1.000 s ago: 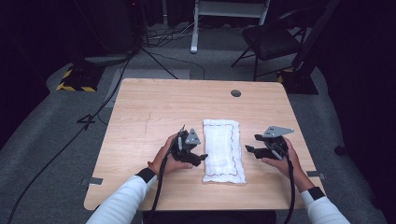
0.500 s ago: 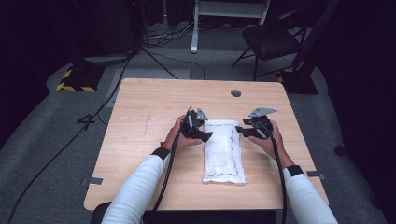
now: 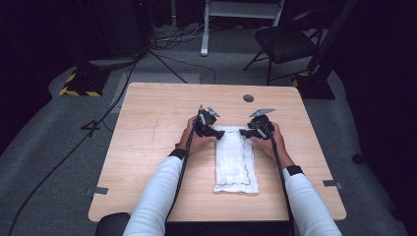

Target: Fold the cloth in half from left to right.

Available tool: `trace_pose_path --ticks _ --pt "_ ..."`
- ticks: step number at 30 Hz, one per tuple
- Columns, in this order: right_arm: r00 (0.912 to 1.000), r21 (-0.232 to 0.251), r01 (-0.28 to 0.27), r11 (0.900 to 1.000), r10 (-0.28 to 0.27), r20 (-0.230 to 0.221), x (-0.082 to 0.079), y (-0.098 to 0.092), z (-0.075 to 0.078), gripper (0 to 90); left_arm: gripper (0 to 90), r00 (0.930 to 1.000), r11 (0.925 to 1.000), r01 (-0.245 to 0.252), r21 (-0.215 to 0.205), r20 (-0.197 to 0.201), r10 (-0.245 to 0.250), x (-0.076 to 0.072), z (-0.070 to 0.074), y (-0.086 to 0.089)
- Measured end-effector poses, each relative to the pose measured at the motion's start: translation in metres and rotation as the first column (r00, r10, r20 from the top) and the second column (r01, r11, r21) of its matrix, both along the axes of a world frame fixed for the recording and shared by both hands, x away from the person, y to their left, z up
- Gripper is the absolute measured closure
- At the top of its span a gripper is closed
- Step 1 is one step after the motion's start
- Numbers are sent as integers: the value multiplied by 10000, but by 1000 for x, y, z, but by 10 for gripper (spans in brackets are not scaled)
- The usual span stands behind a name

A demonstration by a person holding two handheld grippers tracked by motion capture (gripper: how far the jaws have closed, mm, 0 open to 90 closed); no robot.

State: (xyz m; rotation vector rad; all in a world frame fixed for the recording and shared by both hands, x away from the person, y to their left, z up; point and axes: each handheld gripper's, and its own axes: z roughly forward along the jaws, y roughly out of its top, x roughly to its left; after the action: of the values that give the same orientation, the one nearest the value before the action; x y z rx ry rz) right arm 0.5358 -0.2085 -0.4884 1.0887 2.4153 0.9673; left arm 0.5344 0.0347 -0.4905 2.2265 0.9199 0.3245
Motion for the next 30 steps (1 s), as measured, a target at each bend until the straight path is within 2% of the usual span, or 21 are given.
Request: trace_pose_path --ticks 5,7,9,13,14,16,19,22,25,28,30 --pt "9996 574 188 9982 -176 -211 5 -7 -6 419 202 10000 9999 2 133 -88 -1 2 -5 -2" --pt "9998 558 50 9984 -40 -173 6 -8 -7 418 191 9997 9999 -99 -31 -202 99 4 -7 -2" --pt "9998 431 -19 9991 28 -200 5 -6 -6 458 178 9995 9999 -128 -66 -285 126 4 -8 -2" --pt "9992 480 -173 9987 189 -342 2 -3 -4 596 183 9998 10000 35 -53 -175 -36 4 -8 -1" --pt "9991 502 -195 9985 214 -369 1 -3 -4 626 227 9990 9992 360 -154 -258 -364 3 -7 -2" --pt "9989 546 -210 9983 233 -415 0 -2 -4 658 392 9965 9972 736 -130 -376 -740 1 -4 -4" --pt "9984 572 -250 9981 278 -485 -1 0 -3 735 529 9946 9956 921 -188 -465 -929 0 -2 -5" --pt "9985 422 -350 9985 367 -399 -3 3 -2 784 658 9919 9931 1083 -451 -618 -1110 0 -3 -5" --pt "9989 211 -408 9989 413 -227 -4 6 -1 812 748 9898 9910 1255 -457 -624 -1282 1 -2 -6" --pt "9990 150 -452 9989 452 13 -4 6 2 831 776 9934 9938 1105 -158 -298 -1109 2 1 -8" --pt "9988 150 -425 9990 421 268 -5 7 6 836 783 9947 9947 1022 -121 -36 -1023 3 5 -7"
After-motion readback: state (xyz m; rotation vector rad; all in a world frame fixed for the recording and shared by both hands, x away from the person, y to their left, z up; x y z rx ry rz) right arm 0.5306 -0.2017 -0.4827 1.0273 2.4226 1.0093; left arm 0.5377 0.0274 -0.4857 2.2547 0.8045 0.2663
